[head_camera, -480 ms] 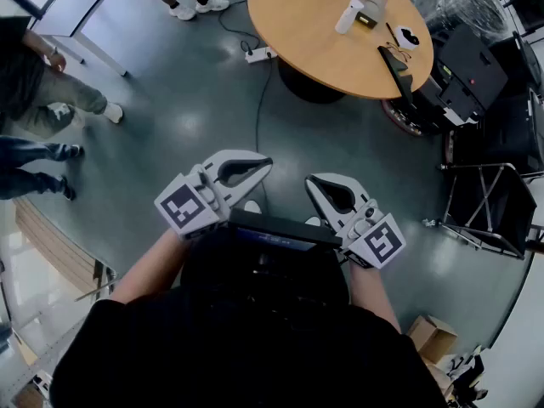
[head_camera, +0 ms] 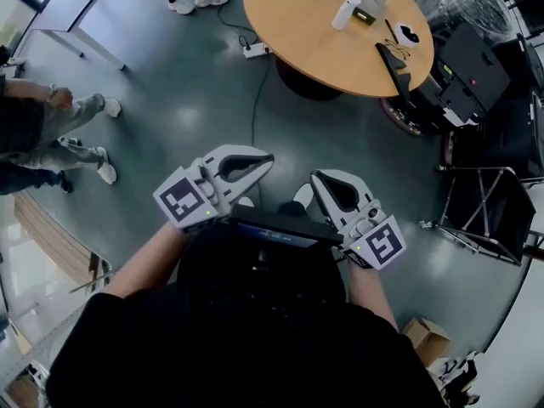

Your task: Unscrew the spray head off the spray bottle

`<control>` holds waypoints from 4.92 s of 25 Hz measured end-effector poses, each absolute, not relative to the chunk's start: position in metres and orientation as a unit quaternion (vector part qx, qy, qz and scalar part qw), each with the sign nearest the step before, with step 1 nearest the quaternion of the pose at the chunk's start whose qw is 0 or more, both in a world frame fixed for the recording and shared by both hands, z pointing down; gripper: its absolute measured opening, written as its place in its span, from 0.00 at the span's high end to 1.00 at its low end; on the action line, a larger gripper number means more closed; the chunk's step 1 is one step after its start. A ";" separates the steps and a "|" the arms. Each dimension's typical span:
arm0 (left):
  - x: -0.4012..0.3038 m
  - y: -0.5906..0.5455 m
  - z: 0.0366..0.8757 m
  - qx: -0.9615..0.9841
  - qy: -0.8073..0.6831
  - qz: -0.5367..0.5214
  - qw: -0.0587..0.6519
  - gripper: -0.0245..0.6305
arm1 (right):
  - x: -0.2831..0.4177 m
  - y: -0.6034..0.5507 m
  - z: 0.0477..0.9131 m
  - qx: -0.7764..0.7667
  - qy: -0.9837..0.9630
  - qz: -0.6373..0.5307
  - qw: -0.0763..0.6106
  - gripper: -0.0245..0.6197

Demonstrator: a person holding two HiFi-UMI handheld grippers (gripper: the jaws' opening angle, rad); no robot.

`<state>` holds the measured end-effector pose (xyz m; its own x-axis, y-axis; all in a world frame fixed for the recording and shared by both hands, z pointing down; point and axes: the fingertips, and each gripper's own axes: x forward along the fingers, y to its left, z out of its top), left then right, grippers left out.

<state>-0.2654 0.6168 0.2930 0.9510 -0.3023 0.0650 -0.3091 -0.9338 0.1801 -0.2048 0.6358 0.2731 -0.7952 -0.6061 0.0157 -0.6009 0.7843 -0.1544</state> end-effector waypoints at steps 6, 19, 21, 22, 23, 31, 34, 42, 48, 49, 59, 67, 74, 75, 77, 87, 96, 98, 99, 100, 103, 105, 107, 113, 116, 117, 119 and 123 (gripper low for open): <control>-0.210 0.598 0.284 0.982 -0.171 0.018 0.082 0.96 | -0.149 0.613 0.271 -0.299 0.951 -0.072 0.024 0.97; -0.050 0.542 0.278 0.977 -0.197 0.036 0.072 0.96 | -0.008 0.553 0.261 -0.259 0.962 -0.069 0.048 0.97; -0.028 0.536 0.276 0.977 -0.198 0.037 0.073 0.96 | 0.013 0.545 0.259 -0.256 0.963 -0.067 0.056 0.97; -0.017 0.531 0.275 0.976 -0.200 0.038 0.073 0.96 | 0.022 0.540 0.257 -0.253 0.963 -0.069 0.064 0.97; -0.007 0.524 0.274 0.976 -0.203 0.039 0.073 0.96 | 0.032 0.532 0.257 -0.249 0.963 -0.073 0.070 0.97; 0.031 0.497 0.280 0.969 -0.226 0.055 0.080 0.96 | 0.064 0.509 0.274 -0.223 0.969 -0.090 0.061 0.97; 0.028 0.496 0.286 0.968 -0.232 0.055 0.084 0.96 | 0.064 0.505 0.275 -0.223 0.968 -0.092 0.066 0.97; -0.005 0.452 0.289 0.971 -0.216 0.045 0.088 0.96 | 0.034 0.461 0.283 -0.242 0.965 -0.090 0.046 0.97; -0.063 0.400 0.290 0.978 -0.186 0.040 0.084 0.96 | -0.023 0.410 0.281 -0.274 0.957 -0.091 0.035 0.97; -0.075 0.390 0.290 0.979 -0.180 0.039 0.083 0.96 | -0.034 0.401 0.281 -0.280 0.955 -0.090 0.033 0.97; -0.183 0.312 0.295 0.986 -0.139 0.027 0.088 0.96 | -0.144 0.323 0.288 -0.324 0.942 -0.085 0.016 0.97; -0.232 0.277 0.306 0.988 -0.120 0.021 0.100 0.96 | -0.195 0.288 0.294 -0.346 0.935 -0.082 0.005 0.97; -0.245 0.260 0.309 0.987 -0.119 0.015 0.104 0.96 | -0.207 0.273 0.296 -0.349 0.933 -0.087 0.002 0.97; -0.243 0.258 0.310 0.987 -0.120 0.015 0.105 0.96 | -0.205 0.270 0.298 -0.349 0.933 -0.088 0.002 0.97; -0.238 0.252 0.313 0.987 -0.122 0.016 0.106 0.96 | -0.198 0.263 0.301 -0.348 0.933 -0.091 0.005 0.97; -0.179 0.222 0.315 0.985 -0.141 0.024 0.098 0.96 | -0.139 0.228 0.308 -0.320 0.942 -0.097 0.021 0.97; -0.088 0.180 0.313 0.981 -0.160 0.026 0.110 0.96 | -0.053 0.186 0.308 -0.296 0.949 -0.102 0.027 0.97; -0.067 0.172 0.314 0.980 -0.160 0.028 0.111 0.96 | -0.033 0.178 0.309 -0.293 0.950 -0.103 0.029 0.97; -0.057 0.168 0.314 0.980 -0.161 0.029 0.111 0.96 | -0.023 0.173 0.309 -0.292 0.950 -0.103 0.031 0.97; -0.048 0.165 0.314 0.980 -0.163 0.029 0.112 0.96 | -0.014 0.169 0.309 -0.290 0.951 -0.104 0.033 0.97; -0.019 0.153 0.315 0.979 -0.168 0.033 0.114 0.96 | 0.016 0.156 0.311 -0.284 0.952 -0.105 0.036 0.97; -0.002 0.146 0.315 0.978 -0.172 0.038 0.115 0.96 | 0.034 0.148 0.313 -0.281 0.953 -0.107 0.037 0.97; 0.013 0.140 0.314 0.976 -0.179 0.041 0.114 0.96 | 0.050 0.142 0.313 -0.276 0.954 -0.110 0.039 0.97; 0.049 0.129 0.313 0.971 -0.205 0.051 0.115 0.96 | 0.088 0.131 0.315 -0.253 0.959 -0.117 0.044 0.97; 0.066 0.125 0.313 0.968 -0.218 0.055 0.116 0.96 | 0.106 0.126 0.317 -0.242 0.961 -0.124 0.041 0.97; 0.071 0.124 0.313 0.967 -0.221 0.057 0.115 0.96 | 0.112 0.123 0.316 -0.241 0.962 -0.125 0.043 0.97; 0.078 0.123 0.312 0.965 -0.226 0.059 0.116 0.96 | 0.121 0.118 0.315 -0.241 0.961 -0.122 0.053 0.97; 0.085 0.118 0.312 0.963 -0.235 0.061 0.115 0.96 | 0.132 0.110 0.316 -0.238 0.962 -0.124 0.058 0.97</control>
<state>0.0854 0.1184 0.3117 0.8819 -0.4391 0.1717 -0.4672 -0.8627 0.1934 0.1320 0.1104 0.3156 -0.8798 -0.4725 -0.0519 -0.4440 0.8559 -0.2650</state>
